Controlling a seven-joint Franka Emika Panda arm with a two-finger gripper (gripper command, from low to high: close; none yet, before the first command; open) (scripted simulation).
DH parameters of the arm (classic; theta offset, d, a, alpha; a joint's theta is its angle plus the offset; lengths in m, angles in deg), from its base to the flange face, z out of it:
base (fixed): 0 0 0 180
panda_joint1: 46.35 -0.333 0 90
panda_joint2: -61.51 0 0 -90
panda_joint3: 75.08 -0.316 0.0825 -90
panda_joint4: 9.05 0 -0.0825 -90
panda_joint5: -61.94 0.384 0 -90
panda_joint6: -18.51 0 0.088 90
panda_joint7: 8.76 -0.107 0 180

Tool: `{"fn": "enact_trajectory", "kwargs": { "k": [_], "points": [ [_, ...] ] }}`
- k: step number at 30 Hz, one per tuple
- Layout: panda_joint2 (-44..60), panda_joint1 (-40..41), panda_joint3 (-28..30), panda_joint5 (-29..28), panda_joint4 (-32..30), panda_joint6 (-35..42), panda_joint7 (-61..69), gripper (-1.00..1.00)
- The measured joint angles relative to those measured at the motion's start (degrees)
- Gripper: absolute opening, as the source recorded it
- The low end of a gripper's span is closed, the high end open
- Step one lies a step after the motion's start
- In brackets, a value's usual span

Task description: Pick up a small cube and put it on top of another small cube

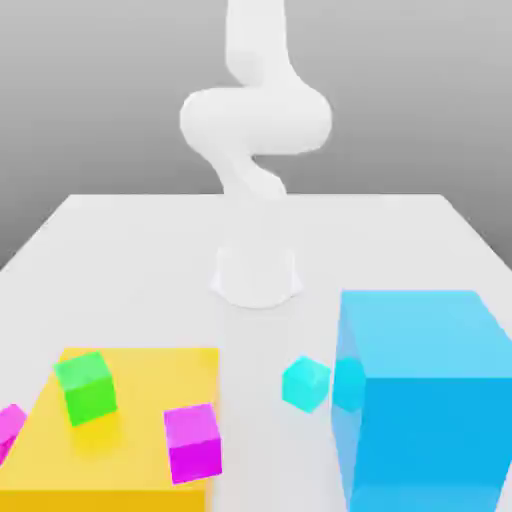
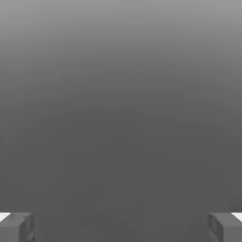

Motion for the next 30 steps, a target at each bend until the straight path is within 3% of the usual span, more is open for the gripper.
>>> {"fn": "enact_trajectory", "kwargs": {
  "k": [14,16,18,21,27,28,30],
  "points": [
    [24.4,-8.0,4.6,-7.3,-26.9,-23.9,27.7,0.00],
    [29.0,-9.6,5.3,-7.7,-31.4,-27.8,32.3,0.00],
    [34.1,-13.1,4.6,-4.3,-34.8,-30.5,34.1,0.00],
    [40.2,-15.8,3.5,-0.5,-35.6,-34.0,34.5,0.00],
    [52.6,-13.6,0.5,1.9,-33.7,-44.1,35.8,0.00],
    [54.6,-13.2,0.1,2.2,-33.4,-45.8,36.0,-1.00],
    [54.6,-13.2,0.1,2.2,-33.4,-45.7,36.0,-1.00]
  ]
}}
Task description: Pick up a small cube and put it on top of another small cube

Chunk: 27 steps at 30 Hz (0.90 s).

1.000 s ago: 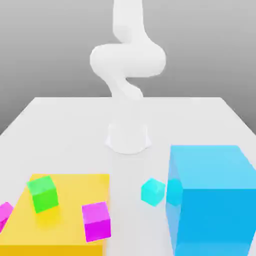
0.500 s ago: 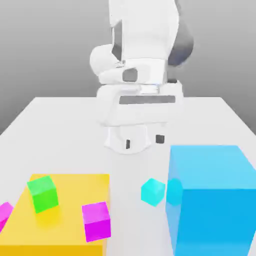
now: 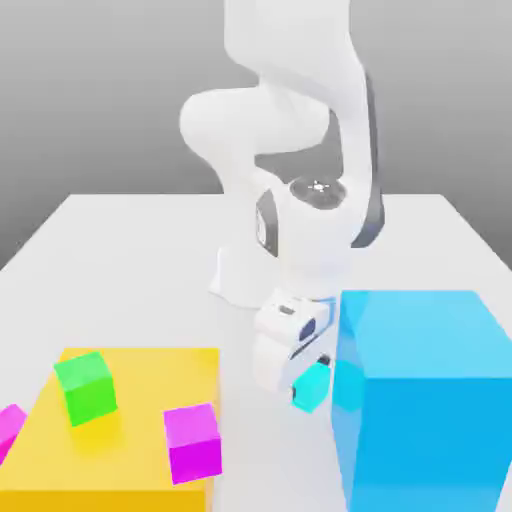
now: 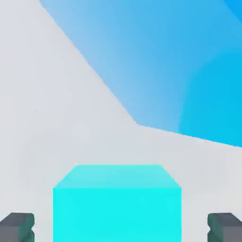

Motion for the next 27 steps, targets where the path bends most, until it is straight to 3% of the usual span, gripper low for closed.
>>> {"fn": "enact_trajectory", "kwargs": {
  "k": [5,14,16,21,27],
  "points": [
    [0.5,0.3,-0.2,-0.3,0.1,-0.3,-0.2,-1.00],
    [-16.3,-0.3,1.0,-2.2,-2.5,13.3,-0.6,-1.00],
    [-18.6,0.1,2.4,-2.8,-0.6,15.2,2.9,-1.00],
    [-20.6,1.4,10.1,4.4,6.7,22.2,13.3,-1.00],
    [-17.1,4.7,17.7,8.3,17.3,30.5,29.7,-1.00]
  ]
}}
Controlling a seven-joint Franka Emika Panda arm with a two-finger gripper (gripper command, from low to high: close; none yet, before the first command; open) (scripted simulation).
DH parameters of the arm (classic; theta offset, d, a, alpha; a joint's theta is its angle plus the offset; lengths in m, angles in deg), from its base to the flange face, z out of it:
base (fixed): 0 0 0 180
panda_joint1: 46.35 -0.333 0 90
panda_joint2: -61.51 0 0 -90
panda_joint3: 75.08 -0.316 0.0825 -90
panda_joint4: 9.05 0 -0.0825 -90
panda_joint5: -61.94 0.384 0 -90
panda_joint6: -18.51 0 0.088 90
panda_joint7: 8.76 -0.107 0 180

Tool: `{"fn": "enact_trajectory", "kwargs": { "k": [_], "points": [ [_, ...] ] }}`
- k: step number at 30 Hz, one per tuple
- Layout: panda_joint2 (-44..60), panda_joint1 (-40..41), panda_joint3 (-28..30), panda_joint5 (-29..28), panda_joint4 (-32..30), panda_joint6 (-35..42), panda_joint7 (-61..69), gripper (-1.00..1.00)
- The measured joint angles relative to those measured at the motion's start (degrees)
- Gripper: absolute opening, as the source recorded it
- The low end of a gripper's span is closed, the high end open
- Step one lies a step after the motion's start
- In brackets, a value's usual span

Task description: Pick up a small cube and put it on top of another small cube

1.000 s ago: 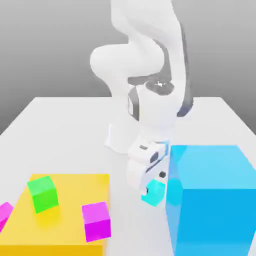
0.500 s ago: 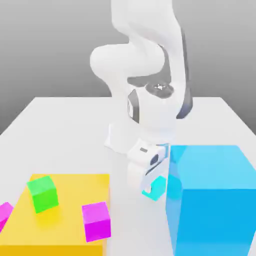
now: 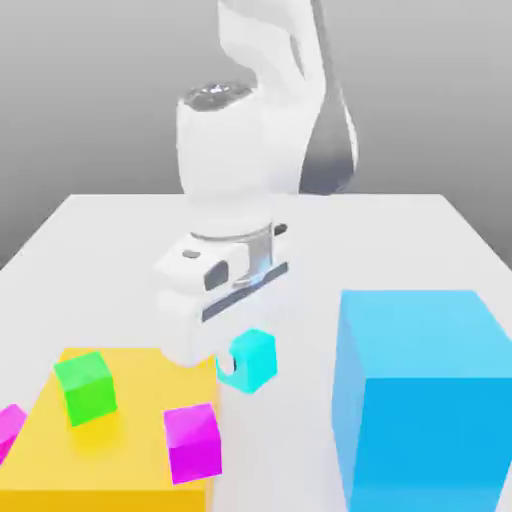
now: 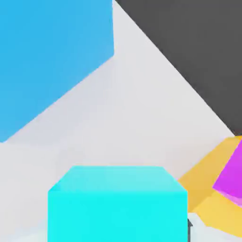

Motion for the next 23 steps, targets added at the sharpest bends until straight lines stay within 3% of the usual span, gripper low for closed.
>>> {"fn": "enact_trajectory", "kwargs": {
  "k": [6,11,16,20,21,23],
  "points": [
    [6.9,7.6,4.3,0.4,11.2,8.3,18.3,-1.00],
    [14.8,13.8,7.2,-2.4,20.1,13.7,33.6,-1.00],
    [18.0,17.8,9.6,0.3,18.1,6.7,38.5,-1.00],
    [25.0,21.4,6.1,7.1,17.8,-0.5,43.2,-1.00],
    [26.4,21.9,5.4,8.3,17.9,-1.7,44.1,1.00],
    [26.4,21.9,5.4,8.3,17.9,-1.7,44.1,1.00]
  ]
}}
